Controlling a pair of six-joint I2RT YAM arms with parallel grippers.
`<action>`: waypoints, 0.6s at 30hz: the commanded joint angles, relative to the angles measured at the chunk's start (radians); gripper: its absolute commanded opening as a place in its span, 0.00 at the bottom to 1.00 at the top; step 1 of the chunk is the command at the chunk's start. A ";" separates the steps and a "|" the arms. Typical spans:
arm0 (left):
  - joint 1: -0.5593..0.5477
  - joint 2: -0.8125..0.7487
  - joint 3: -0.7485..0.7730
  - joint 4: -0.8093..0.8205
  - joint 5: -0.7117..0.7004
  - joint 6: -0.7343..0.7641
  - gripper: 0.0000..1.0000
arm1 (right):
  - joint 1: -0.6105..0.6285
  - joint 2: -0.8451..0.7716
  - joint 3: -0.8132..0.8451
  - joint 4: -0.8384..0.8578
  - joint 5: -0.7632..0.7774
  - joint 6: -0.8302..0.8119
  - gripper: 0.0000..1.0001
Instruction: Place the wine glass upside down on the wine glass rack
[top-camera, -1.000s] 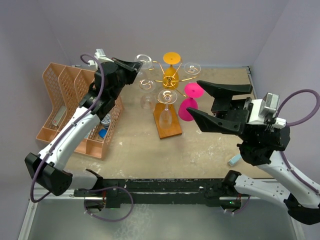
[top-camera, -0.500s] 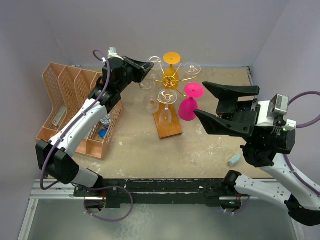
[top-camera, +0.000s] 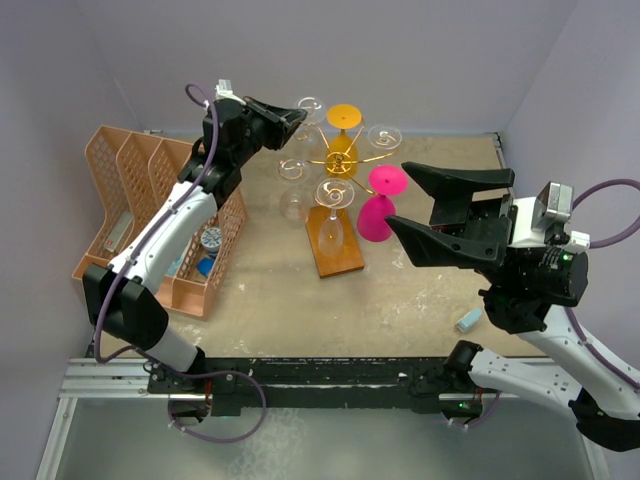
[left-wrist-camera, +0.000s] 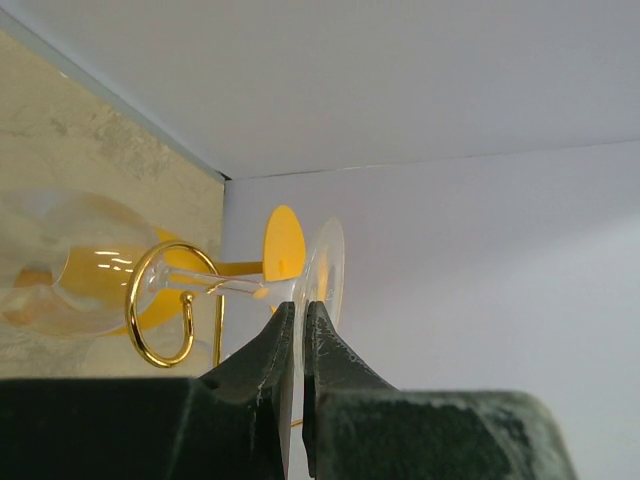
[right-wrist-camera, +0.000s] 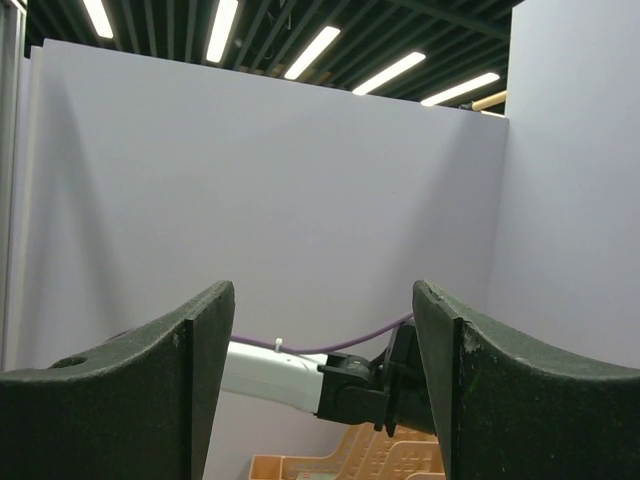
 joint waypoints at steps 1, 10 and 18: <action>0.031 0.005 0.074 0.083 0.003 0.011 0.00 | 0.001 -0.008 0.017 0.040 0.021 0.024 0.73; 0.045 0.011 0.091 0.055 -0.003 0.051 0.00 | 0.001 -0.016 0.012 0.030 0.024 0.034 0.73; 0.046 -0.062 0.036 0.024 -0.030 0.079 0.00 | 0.003 -0.023 -0.001 0.029 0.032 0.039 0.73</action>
